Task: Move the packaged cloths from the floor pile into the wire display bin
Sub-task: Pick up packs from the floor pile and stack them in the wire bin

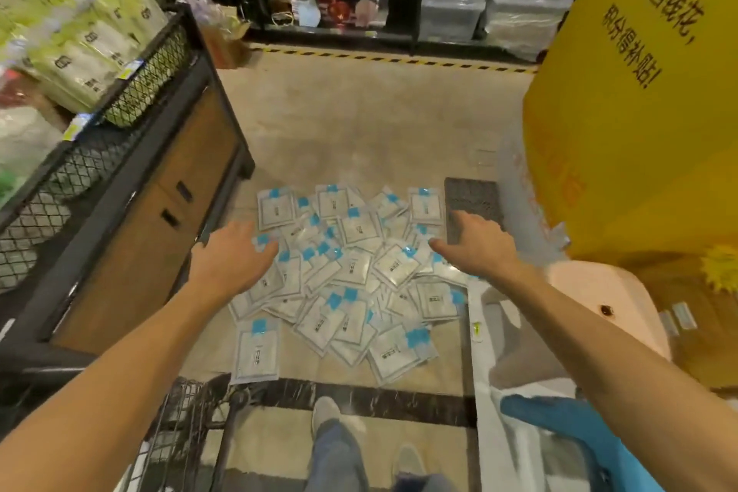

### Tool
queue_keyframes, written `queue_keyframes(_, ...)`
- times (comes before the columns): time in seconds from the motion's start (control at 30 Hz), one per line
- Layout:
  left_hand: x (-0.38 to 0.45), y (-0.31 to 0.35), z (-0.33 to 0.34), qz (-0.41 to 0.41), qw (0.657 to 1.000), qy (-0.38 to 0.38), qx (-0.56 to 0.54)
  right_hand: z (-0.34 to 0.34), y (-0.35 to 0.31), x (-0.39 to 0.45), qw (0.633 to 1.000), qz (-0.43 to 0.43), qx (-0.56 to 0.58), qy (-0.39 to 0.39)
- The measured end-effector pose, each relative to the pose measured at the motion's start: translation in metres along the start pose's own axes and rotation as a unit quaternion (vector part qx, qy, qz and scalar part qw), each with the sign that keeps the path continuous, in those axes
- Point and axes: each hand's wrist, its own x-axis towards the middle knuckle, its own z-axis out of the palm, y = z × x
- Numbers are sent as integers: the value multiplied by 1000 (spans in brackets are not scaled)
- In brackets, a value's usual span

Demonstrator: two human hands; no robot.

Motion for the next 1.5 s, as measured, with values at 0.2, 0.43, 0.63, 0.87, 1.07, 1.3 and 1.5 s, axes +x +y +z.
queue_keyframes(0.2,78,-8,66,33,997,-72,19,60,6,31,998,56,5,-19)
queue_keyframes(0.43,136,-19,184,43,989,-136,34,180,11,88,992,89,18,-88)
queue_keyframes(0.63,189,-48,339,6,983,-178,33,320,16,168,988,81,5,-131)
queue_keyframes(0.87,264,-84,529,-19,977,-210,9,513,22,267,982,89,21,-165)
queue_keyframes(1.07,332,-111,681,-1,978,-209,-22,678,22,341,981,109,73,-142)
queue_keyframes(1.3,398,-120,789,-38,983,-174,-39,799,20,380,969,196,137,-63)
queue_keyframes(1.5,400,-121,819,-77,985,-147,-45,824,24,384,950,236,202,-9)
